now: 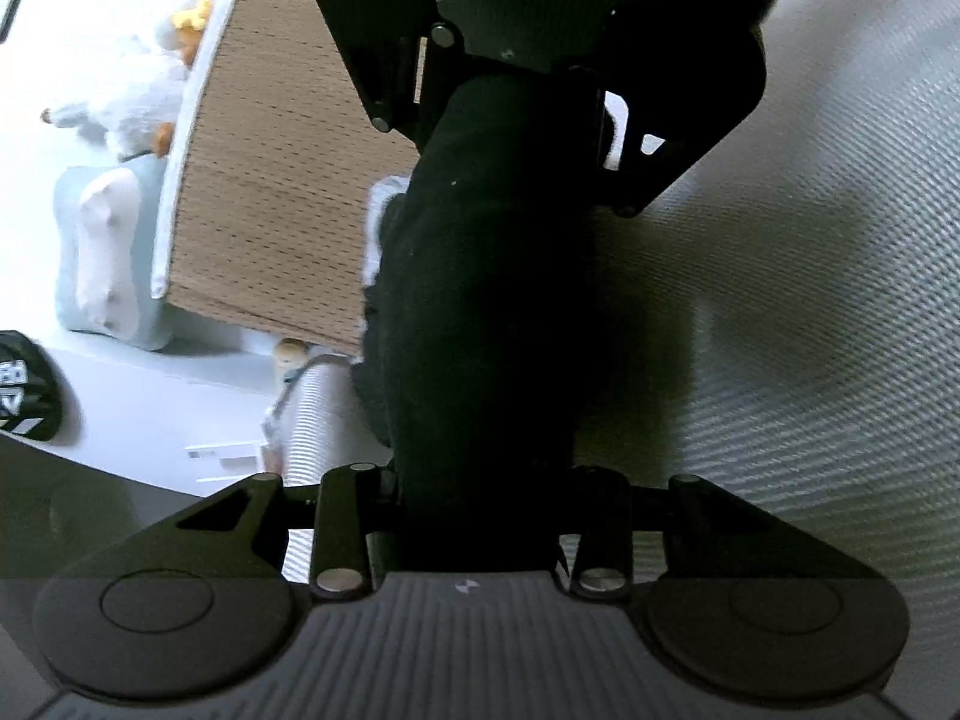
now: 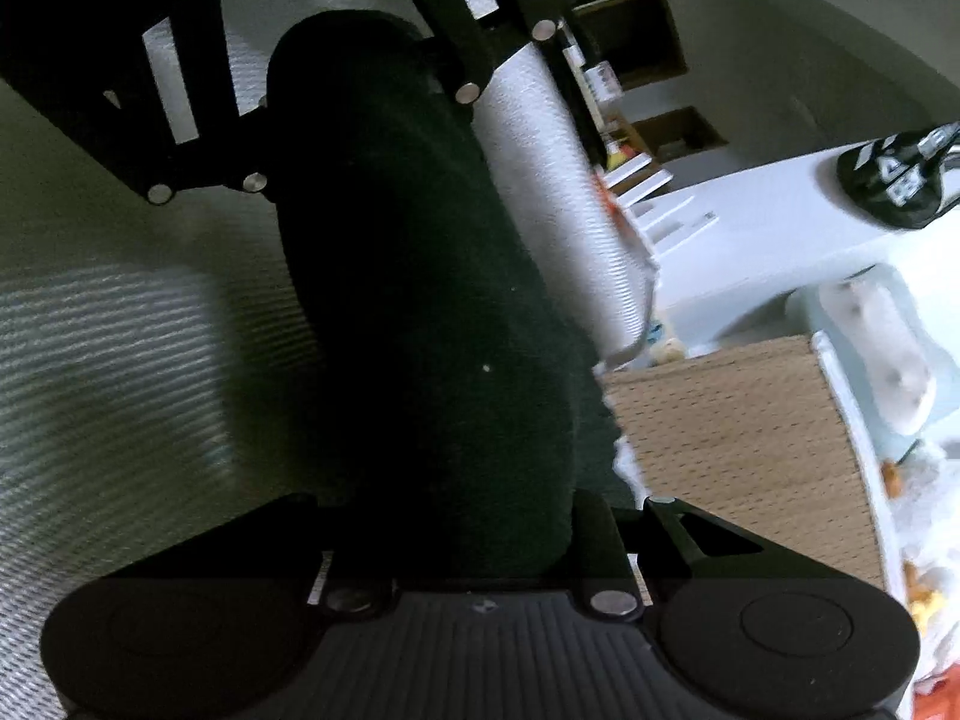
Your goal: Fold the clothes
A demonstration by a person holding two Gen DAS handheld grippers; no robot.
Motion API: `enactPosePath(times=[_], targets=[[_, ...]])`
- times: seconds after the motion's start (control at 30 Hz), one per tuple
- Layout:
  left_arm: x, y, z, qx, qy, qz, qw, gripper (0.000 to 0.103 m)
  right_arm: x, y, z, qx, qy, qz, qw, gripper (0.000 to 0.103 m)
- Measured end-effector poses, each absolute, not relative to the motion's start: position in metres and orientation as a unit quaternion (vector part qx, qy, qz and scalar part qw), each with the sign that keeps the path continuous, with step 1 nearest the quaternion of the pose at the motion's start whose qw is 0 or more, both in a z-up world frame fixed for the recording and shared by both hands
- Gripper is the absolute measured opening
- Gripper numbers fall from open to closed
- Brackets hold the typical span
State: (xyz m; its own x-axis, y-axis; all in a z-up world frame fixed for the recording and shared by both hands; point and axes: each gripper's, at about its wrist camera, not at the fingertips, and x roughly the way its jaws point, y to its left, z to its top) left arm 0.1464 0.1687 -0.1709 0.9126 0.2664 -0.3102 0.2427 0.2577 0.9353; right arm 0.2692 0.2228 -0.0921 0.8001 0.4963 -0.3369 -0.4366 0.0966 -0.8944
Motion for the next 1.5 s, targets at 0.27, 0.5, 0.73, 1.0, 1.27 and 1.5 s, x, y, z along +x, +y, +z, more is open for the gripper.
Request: enactPosePath(times=[0.27, 0.5, 0.73, 1.0, 1.27, 1.5], targets=[[0.164, 0.178, -0.134, 0.602, 0.195, 0.030, 0.774, 0.041, 0.281, 0.231, -0.052, -0.587, -0.036, 0.300, 0.751, 0.023], [0.167, 0.187, -0.107, 0.601, 0.178, 0.045, 0.778, 0.041, 0.289, 0.237, -0.022, -0.588, -0.060, 0.288, 0.754, 0.023], [0.194, 0.193, -0.078, 0.598, 0.164, 0.055, 0.783, 0.041, 0.319, 0.245, 0.011, -0.587, -0.069, 0.274, 0.759, 0.023], [0.250, 0.197, -0.051, 0.593, 0.137, 0.077, 0.790, 0.041, 0.376, 0.255, 0.046, -0.590, -0.083, 0.242, 0.766, 0.023], [0.314, 0.210, -0.052, 0.613, 0.126, 0.070, 0.777, 0.041, 0.433, 0.271, 0.048, -0.587, -0.069, 0.210, 0.779, 0.023], [0.356, 0.224, -0.050, 0.630, 0.118, 0.072, 0.764, 0.041, 0.473, 0.283, 0.051, -0.575, -0.065, 0.188, 0.794, 0.023]])
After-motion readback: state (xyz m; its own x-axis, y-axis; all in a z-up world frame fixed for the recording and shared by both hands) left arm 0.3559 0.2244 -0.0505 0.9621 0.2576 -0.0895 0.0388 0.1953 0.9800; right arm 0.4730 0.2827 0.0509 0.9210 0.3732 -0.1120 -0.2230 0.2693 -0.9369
